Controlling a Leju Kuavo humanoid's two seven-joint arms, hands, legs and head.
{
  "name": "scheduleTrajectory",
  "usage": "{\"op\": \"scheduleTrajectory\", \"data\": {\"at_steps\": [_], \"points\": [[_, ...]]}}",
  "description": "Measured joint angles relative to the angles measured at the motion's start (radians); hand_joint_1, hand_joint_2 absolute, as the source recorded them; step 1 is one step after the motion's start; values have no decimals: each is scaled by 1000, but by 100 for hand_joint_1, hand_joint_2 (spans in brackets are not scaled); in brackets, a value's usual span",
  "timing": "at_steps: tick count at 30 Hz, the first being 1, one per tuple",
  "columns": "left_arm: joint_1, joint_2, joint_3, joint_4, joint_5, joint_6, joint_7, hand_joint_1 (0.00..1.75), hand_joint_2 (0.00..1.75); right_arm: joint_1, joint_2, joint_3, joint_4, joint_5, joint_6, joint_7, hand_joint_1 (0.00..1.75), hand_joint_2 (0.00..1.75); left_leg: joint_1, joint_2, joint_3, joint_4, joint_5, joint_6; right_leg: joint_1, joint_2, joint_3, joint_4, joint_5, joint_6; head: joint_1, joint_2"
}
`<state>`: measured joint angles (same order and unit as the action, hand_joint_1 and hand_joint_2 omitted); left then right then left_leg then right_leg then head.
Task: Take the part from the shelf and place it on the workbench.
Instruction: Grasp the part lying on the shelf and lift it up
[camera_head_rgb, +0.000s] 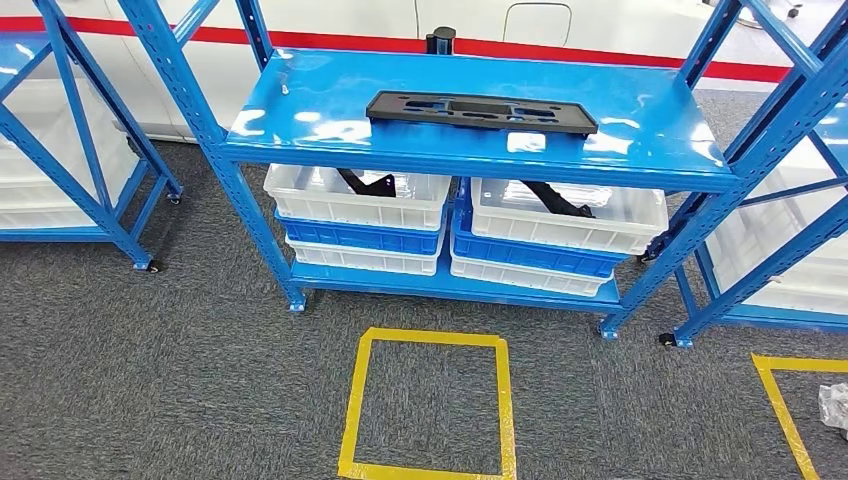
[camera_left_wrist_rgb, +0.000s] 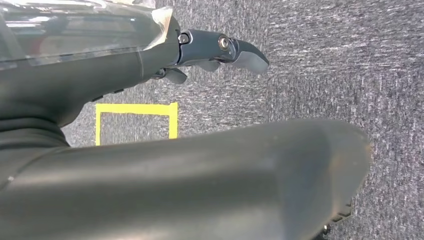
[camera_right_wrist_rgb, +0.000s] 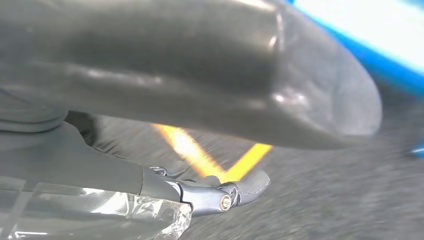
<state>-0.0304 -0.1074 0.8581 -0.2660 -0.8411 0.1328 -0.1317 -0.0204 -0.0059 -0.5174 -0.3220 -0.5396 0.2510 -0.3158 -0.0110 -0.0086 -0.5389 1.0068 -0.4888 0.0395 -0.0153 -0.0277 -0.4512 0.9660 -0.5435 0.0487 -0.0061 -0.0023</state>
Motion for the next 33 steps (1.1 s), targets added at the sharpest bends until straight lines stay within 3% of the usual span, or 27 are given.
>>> {"op": "scheduleTrajectory", "data": {"at_steps": [8,16,27,33], "points": [[-14,-14,86,13,-54,3,-10,0,0,-23,19,-99,-182,-24,157,-101,0,0,0,0,0,0,0,0,0,0,1,0,0,0,0,0],[-23,-22,142,20,-86,3,-21,0,0,-11,77,-120,-457,29,213,-165,0,0,0,0,0,0,0,0,0,0,0,0,0,0,0,0],[-26,-31,196,25,-116,2,-32,0,0,35,152,-108,-842,160,132,-229,0,0,0,0,0,0,0,0,0,0,0,0,0,0,0,0],[-27,-34,214,26,-127,2,-36,0,0,69,161,-53,-989,253,16,-252,0,0,0,0,0,0,0,0,0,0,0,0,0,0,0,0]]}}
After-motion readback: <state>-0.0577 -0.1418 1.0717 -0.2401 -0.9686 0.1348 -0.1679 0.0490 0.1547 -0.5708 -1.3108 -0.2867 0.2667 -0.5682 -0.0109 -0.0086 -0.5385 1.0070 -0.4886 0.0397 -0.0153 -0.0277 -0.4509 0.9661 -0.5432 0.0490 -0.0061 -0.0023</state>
